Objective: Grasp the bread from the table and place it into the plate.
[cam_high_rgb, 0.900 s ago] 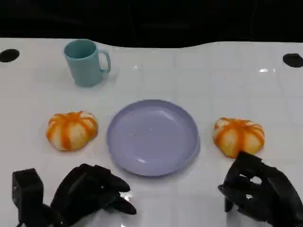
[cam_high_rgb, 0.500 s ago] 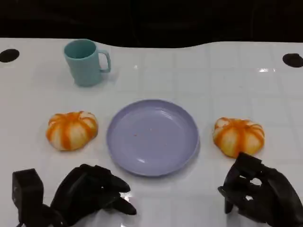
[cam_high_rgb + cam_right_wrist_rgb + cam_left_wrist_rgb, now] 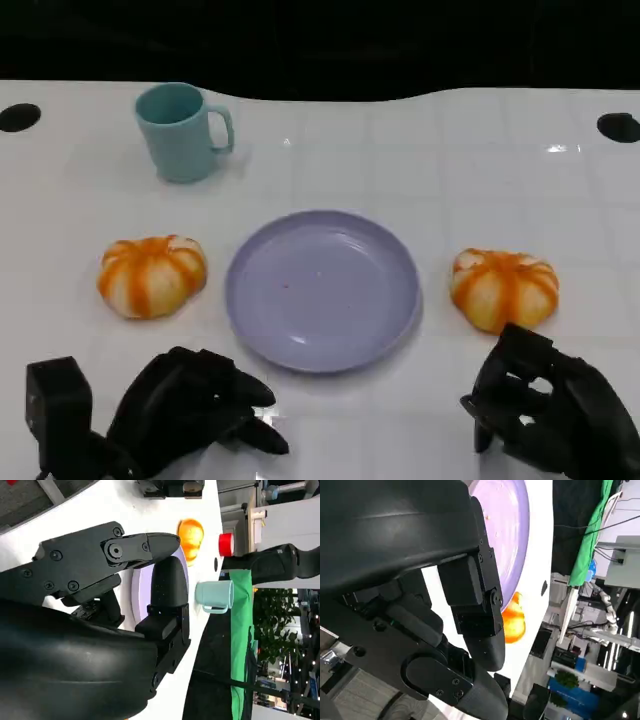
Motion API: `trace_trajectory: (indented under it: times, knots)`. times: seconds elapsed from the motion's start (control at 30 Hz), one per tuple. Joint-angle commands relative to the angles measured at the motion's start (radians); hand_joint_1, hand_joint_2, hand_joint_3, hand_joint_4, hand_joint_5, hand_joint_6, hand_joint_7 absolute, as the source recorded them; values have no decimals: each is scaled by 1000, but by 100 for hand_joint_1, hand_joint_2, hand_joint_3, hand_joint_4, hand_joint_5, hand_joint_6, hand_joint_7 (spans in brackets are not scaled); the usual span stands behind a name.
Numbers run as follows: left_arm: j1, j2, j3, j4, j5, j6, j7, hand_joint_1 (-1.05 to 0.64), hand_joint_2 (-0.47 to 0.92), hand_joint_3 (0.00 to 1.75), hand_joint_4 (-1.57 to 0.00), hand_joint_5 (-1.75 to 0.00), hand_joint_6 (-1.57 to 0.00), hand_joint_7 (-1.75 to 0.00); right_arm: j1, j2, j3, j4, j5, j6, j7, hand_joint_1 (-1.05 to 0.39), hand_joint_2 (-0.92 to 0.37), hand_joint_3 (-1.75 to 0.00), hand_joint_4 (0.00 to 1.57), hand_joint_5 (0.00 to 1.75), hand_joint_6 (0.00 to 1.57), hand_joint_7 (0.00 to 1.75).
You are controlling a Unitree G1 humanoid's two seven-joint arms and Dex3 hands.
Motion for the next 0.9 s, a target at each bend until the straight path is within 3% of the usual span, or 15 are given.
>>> trace_trajectory:
  times: [0.03,0.33,0.47,0.7,0.8,0.9]
  knots:
    - [4,10,7,8,-1,2,1,-105,71,0,-157,-20,-157,0,2,-5,-3,6,4,-13,4,-54,-92,-27,76,175,61,154]
    - [24,8,1,-13,9,-16,14,-105,72,1,-157,-21,-157,-1,5,-16,-4,-12,-31,-83,-7,-56,-92,-30,74,175,57,157]
    - [15,11,4,-7,4,-8,8,-105,73,1,-157,-21,-157,-1,-20,-26,-9,-16,-80,-139,-34,-54,-92,-28,52,173,48,141]
    - [15,12,2,-6,4,-10,5,-105,73,1,-157,-22,-157,-2,-49,-72,-16,-43,-151,-186,-63,-51,-92,-25,40,134,37,101]
    - [12,13,1,-4,7,-16,7,-105,73,1,-157,-22,-157,-2,-64,-106,-16,-81,-221,-158,-94,-50,-92,-22,38,117,35,84]
    - [10,12,3,-5,5,-7,12,-105,73,0,-157,-22,-157,-2,-89,-140,-20,-120,-312,-127,-141,-51,-92,-12,34,95,40,52]
